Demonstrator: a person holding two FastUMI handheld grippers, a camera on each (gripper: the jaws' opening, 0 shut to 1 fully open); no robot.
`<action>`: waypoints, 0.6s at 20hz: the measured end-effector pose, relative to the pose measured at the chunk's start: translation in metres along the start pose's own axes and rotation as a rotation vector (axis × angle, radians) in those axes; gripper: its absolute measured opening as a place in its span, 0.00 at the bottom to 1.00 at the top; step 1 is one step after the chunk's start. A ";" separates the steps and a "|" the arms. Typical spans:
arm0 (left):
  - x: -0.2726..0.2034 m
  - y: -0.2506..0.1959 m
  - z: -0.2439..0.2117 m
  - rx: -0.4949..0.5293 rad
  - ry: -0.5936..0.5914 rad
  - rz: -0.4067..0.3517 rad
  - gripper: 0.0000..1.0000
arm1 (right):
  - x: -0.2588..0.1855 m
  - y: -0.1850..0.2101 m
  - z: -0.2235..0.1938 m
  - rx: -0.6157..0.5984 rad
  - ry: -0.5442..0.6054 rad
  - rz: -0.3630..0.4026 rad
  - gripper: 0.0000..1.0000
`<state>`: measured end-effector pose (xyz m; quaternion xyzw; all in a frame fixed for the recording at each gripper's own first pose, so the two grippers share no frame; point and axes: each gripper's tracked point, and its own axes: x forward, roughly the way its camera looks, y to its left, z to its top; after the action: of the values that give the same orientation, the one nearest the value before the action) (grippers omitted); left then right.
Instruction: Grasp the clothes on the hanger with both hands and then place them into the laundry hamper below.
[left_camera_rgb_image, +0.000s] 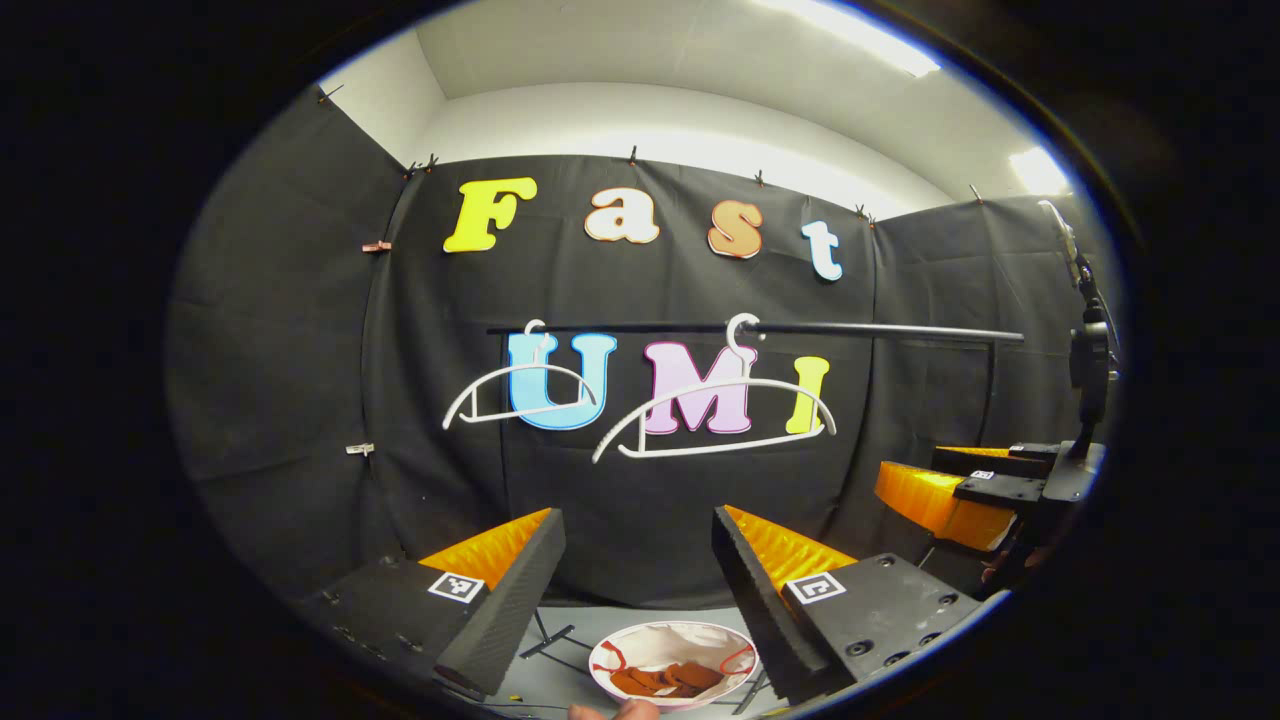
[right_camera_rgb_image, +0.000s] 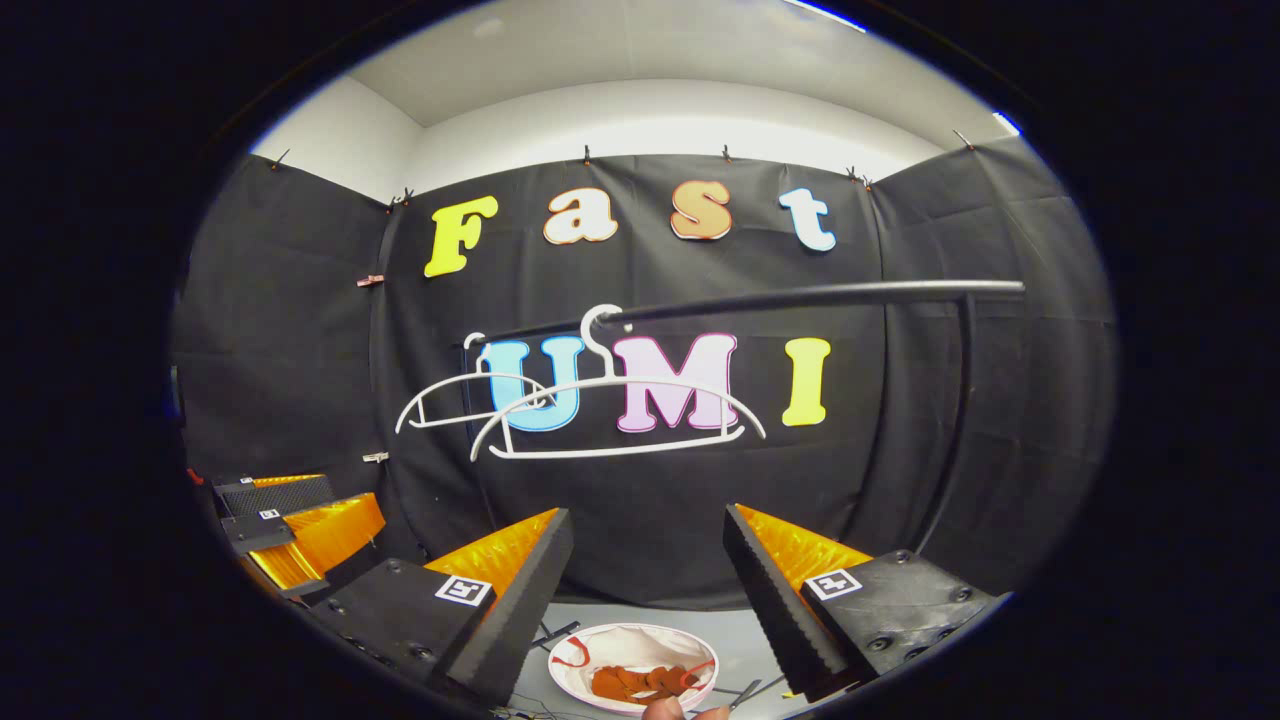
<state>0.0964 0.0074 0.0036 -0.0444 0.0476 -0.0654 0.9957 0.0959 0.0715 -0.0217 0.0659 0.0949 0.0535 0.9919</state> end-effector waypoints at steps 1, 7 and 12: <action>-0.006 0.003 0.007 0.003 -0.013 0.004 0.90 | -0.004 0.002 0.007 -0.004 -0.009 0.003 0.98; -0.033 0.004 0.037 0.006 -0.058 0.010 0.91 | -0.029 -0.001 0.046 -0.009 -0.081 0.005 0.98; -0.030 0.002 0.036 0.021 -0.071 0.014 0.94 | -0.024 0.001 0.045 0.002 -0.096 -0.005 0.98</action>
<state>0.0709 0.0162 0.0418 -0.0359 0.0118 -0.0574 0.9976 0.0811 0.0641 0.0265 0.0690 0.0472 0.0476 0.9954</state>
